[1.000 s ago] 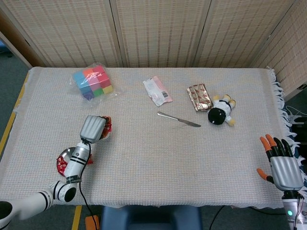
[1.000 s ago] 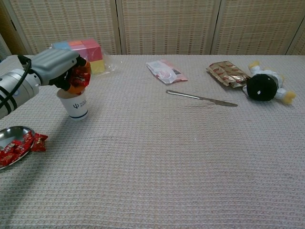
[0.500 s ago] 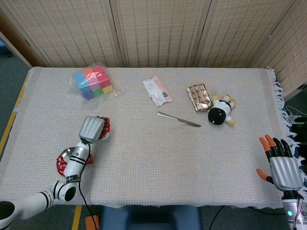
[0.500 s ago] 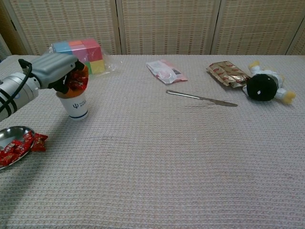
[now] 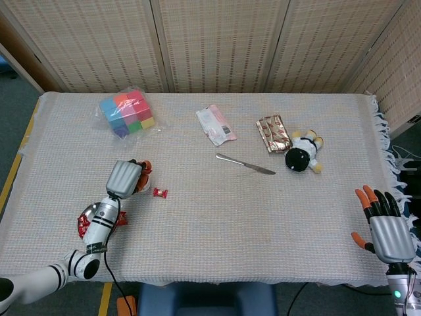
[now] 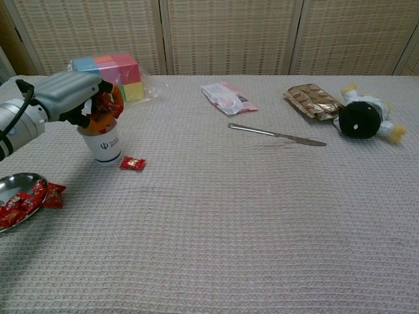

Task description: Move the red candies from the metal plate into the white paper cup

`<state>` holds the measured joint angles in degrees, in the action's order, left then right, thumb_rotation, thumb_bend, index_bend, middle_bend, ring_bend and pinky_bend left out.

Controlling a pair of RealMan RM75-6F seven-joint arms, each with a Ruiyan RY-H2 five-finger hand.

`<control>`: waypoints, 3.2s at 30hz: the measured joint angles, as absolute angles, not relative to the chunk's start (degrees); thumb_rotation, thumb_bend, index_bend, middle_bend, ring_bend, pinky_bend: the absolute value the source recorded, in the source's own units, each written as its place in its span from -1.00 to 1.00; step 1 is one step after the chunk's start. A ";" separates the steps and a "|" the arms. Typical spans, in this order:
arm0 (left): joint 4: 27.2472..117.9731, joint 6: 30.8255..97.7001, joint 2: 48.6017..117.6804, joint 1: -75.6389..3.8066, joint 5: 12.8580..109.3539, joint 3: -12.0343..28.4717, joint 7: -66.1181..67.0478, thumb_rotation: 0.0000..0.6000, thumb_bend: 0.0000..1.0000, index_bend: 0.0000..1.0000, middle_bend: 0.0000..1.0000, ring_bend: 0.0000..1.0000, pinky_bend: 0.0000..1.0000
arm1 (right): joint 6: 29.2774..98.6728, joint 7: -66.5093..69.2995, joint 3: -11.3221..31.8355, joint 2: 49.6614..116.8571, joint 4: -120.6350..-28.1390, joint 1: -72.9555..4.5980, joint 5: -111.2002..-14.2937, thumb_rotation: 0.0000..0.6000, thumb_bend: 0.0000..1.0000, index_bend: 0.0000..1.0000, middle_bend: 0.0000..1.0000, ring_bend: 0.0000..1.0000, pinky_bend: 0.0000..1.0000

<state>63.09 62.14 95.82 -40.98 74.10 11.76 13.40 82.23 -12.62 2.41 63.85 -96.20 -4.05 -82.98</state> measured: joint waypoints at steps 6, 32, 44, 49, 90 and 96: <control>63.69 62.22 95.14 -40.59 73.97 11.67 12.98 1.00 0.04 -0.21 0.10 -0.02 1.00 | 82.50 -12.61 2.42 63.83 -96.24 -3.93 -83.07 1.00 -0.77 -1.00 -1.00 -1.00 -1.00; 69.95 67.11 90.53 -37.38 78.94 8.63 9.74 1.00 -0.06 -0.46 -0.30 0.00 1.00 | 82.62 -12.23 2.11 63.60 -96.38 -3.80 -83.80 1.00 -0.77 -1.00 -1.00 -1.00 -1.00; 75.21 71.56 90.55 -34.03 88.11 1.40 16.18 1.00 -0.05 -0.51 -0.48 0.73 1.00 | 82.89 -11.26 1.12 63.16 -96.78 -3.71 -86.18 1.00 -0.77 -1.00 -1.00 -1.00 -1.00; 71.20 70.28 93.68 -34.00 87.72 1.27 21.95 1.00 -0.04 -0.51 -0.52 0.80 1.00 | 83.05 -10.76 0.81 62.88 -96.80 -3.59 -86.85 1.00 -0.77 -1.00 -1.00 -1.00 -1.00; 45.02 63.42 107.23 -38.37 88.81 2.14 32.43 1.00 -0.01 -0.40 -0.29 0.85 1.00 | 82.51 -10.12 0.66 62.43 -96.97 -3.66 -86.93 1.00 -0.77 -1.00 -1.00 -1.00 -1.00; 44.77 63.56 107.22 -38.16 88.70 2.02 32.32 1.00 -0.01 -0.36 -0.23 0.84 1.00 | 82.30 -10.08 0.65 62.39 -96.90 -3.71 -86.83 1.00 -0.77 -1.00 -1.00 -1.00 -1.00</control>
<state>44.77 63.56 107.22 -38.16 88.70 2.02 32.32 82.30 -10.08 0.65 62.39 -96.90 -3.71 -86.83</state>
